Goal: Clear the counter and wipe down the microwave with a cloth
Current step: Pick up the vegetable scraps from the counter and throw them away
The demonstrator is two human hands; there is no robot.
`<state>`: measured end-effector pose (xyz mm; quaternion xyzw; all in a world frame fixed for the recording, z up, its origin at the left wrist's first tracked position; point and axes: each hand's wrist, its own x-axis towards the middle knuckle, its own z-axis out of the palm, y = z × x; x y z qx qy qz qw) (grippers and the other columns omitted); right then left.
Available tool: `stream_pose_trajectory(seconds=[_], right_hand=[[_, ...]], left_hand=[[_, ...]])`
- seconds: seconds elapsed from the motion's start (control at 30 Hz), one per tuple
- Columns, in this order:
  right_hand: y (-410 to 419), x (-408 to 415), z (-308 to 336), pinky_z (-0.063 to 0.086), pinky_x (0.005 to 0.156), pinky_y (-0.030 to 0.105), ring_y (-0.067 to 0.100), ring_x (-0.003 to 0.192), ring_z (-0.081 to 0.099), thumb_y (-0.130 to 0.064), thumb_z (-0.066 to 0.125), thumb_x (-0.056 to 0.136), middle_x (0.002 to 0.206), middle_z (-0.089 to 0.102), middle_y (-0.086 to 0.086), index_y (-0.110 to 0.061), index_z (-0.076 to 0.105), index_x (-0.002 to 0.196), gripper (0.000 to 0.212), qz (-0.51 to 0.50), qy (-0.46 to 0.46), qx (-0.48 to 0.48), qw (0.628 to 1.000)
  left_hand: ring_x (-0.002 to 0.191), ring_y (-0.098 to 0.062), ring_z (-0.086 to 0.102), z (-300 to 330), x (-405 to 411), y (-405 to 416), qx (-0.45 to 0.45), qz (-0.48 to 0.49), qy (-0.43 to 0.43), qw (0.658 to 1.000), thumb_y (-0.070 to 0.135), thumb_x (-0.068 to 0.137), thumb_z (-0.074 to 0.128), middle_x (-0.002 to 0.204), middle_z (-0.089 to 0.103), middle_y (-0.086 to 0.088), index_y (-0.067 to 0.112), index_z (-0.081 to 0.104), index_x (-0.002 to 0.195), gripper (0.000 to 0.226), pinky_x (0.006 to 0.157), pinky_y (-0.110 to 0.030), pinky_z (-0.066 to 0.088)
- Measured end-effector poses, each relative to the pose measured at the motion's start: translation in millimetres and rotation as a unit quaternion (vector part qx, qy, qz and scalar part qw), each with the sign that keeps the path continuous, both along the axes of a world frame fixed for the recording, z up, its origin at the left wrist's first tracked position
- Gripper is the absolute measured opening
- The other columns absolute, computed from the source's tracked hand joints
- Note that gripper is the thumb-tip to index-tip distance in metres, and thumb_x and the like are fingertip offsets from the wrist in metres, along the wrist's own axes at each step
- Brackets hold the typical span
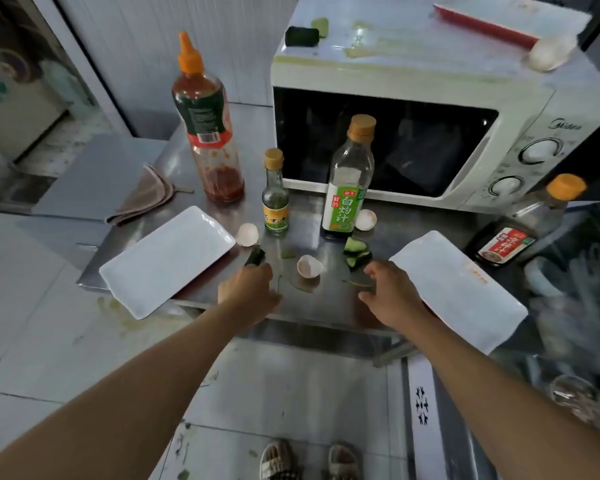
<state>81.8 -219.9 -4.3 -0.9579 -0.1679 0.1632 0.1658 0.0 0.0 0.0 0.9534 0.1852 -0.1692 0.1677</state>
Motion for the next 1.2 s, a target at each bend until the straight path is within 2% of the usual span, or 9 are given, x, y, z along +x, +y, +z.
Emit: stream_pose_trajectory(seconds=[0.23,0.33,0.43,0.57,0.67,0.83,0.97,1.1,1.2], right_hand=[[-1,20,-19,0.040,0.080,0.027,0.024,0.102,0.056,-0.020,0.070,0.082,0.112,0.060,0.008,-0.012,0.060,0.107,0.027,0.008,-0.036,0.020,0.999],[-4,27,-26,0.038,0.075,0.025,0.023,0.097,0.056,-0.020,0.069,0.083,0.108,0.060,0.008,-0.011,0.063,0.103,0.023,0.016,-0.048,0.030,0.998],[-4,31,-32,0.039,0.075,0.027,0.025,0.097,0.056,-0.019,0.070,0.082,0.106,0.059,0.009,-0.010,0.064,0.103,0.024,0.032,-0.046,0.043,0.998],[-6,33,-39,0.035,0.070,0.025,0.025,0.091,0.056,-0.016,0.070,0.081,0.098,0.059,0.009,-0.009,0.064,0.088,0.012,0.050,-0.040,0.057,0.996],[-8,34,-41,0.033,0.069,0.025,0.026,0.089,0.056,-0.013,0.068,0.083,0.095,0.059,0.011,-0.007,0.063,0.080,0.007,0.067,-0.043,0.066,0.995],[-8,35,-38,0.039,0.079,0.031,0.028,0.097,0.053,-0.012,0.059,0.088,0.101,0.058,0.012,-0.007,0.062,0.085,0.007,0.107,-0.042,0.048,0.992],[-10,39,-30,0.039,0.074,0.032,0.028,0.095,0.055,-0.010,0.053,0.090,0.101,0.059,0.012,-0.006,0.061,0.086,0.010,0.095,-0.038,0.069,0.992],[-14,45,-27,0.037,0.071,0.030,0.030,0.093,0.056,-0.007,0.050,0.089,0.099,0.061,0.013,-0.007,0.061,0.086,0.012,0.081,-0.032,0.081,0.993],[-17,46,-28,0.041,0.074,0.033,0.031,0.092,0.057,-0.006,0.051,0.088,0.096,0.063,0.013,-0.006,0.061,0.085,0.010,0.084,-0.023,0.093,0.992]], left_hand=[[0.082,-0.022,0.059,-22,16,-9,0.042,0.087,-0.006,0.995,0.041,0.083,0.061,0.092,0.060,-0.002,0.019,0.056,0.087,0.023,0.069,-0.033,0.052],[0.085,-0.024,0.060,-27,21,-17,0.044,0.121,-0.019,0.992,0.039,0.080,0.063,0.091,0.058,-0.002,0.017,0.057,0.085,0.023,0.066,-0.033,0.049],[0.089,-0.029,0.060,-28,25,-28,0.052,0.157,-0.032,0.986,0.026,0.079,0.063,0.094,0.059,-0.006,0.011,0.063,0.088,0.017,0.064,-0.033,0.046],[0.090,-0.033,0.061,-31,25,-37,0.038,0.197,-0.037,0.979,0.002,0.076,0.057,0.095,0.063,-0.011,0.008,0.065,0.080,0.010,0.067,-0.035,0.047],[0.089,-0.033,0.061,-30,22,-39,0.032,0.192,-0.045,0.980,0.002,0.077,0.057,0.095,0.063,-0.011,0.009,0.063,0.078,0.009,0.066,-0.034,0.045],[0.086,-0.031,0.059,-25,15,-49,0.007,0.167,-0.089,0.982,0.007,0.080,0.056,0.095,0.059,-0.007,0.011,0.056,0.077,0.005,0.065,-0.034,0.045],[0.088,-0.030,0.059,-22,16,-59,-0.008,0.121,-0.134,0.984,0.010,0.084,0.055,0.097,0.060,-0.008,0.008,0.060,0.085,0.006,0.070,-0.041,0.050],[0.094,-0.024,0.057,-25,19,-65,0.003,0.107,-0.136,0.985,0.004,0.078,0.057,0.097,0.061,-0.003,0.012,0.062,0.085,0.011,0.069,-0.035,0.049],[0.091,-0.024,0.059,-28,20,-66,0.034,0.117,-0.116,0.986,0.001,0.073,0.059,0.096,0.060,-0.002,0.013,0.063,0.084,0.016,0.063,-0.030,0.043]])
